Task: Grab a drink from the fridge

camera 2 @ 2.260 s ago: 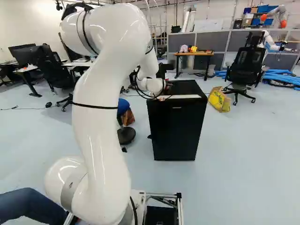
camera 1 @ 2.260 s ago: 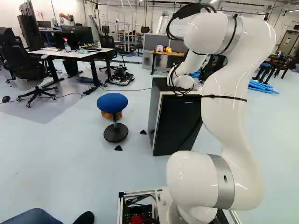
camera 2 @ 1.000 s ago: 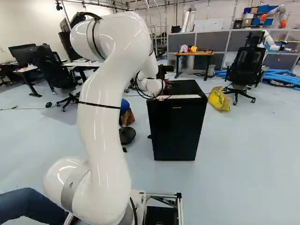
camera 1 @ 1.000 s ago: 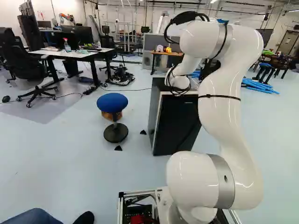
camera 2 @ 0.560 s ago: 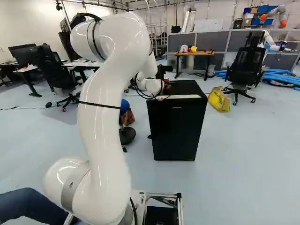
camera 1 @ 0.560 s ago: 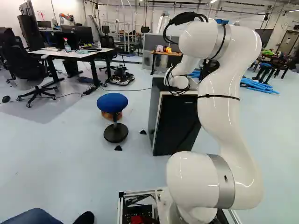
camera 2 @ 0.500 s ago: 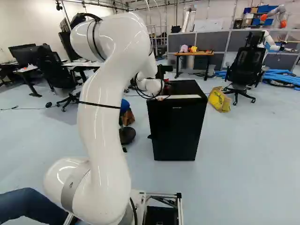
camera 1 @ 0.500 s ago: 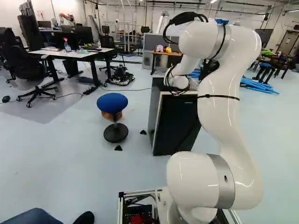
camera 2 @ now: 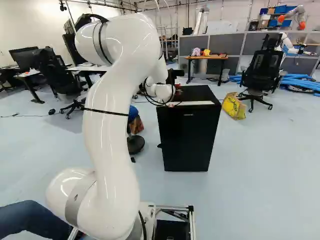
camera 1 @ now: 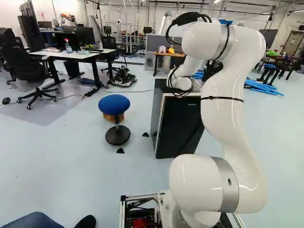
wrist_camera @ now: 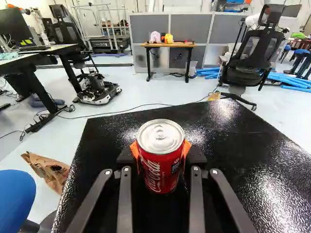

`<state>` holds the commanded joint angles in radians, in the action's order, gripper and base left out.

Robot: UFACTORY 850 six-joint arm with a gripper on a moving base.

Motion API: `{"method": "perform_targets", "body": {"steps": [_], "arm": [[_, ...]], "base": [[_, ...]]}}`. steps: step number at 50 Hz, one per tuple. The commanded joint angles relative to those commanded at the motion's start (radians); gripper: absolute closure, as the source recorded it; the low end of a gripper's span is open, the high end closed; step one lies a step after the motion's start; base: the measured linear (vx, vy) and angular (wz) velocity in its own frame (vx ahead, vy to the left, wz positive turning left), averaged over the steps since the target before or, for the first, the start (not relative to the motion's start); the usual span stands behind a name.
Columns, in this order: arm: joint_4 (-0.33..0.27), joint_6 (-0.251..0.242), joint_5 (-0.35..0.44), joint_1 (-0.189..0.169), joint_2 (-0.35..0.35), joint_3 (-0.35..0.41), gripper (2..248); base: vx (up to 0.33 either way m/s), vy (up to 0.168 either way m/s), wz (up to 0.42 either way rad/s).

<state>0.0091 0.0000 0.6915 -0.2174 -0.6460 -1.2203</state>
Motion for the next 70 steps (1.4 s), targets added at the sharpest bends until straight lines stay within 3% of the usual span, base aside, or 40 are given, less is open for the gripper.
{"method": "perform_targets", "body": {"steps": [48, 70], "arm": [[0.000, 0.000, 0.000, 0.000, 0.073, 0.004, 150], [0.000, 0.000, 0.001, 0.001, 0.077, 0.009, 150]], "base": [[0.000, 0.000, 0.000], [0.000, 0.000, 0.000]]}}
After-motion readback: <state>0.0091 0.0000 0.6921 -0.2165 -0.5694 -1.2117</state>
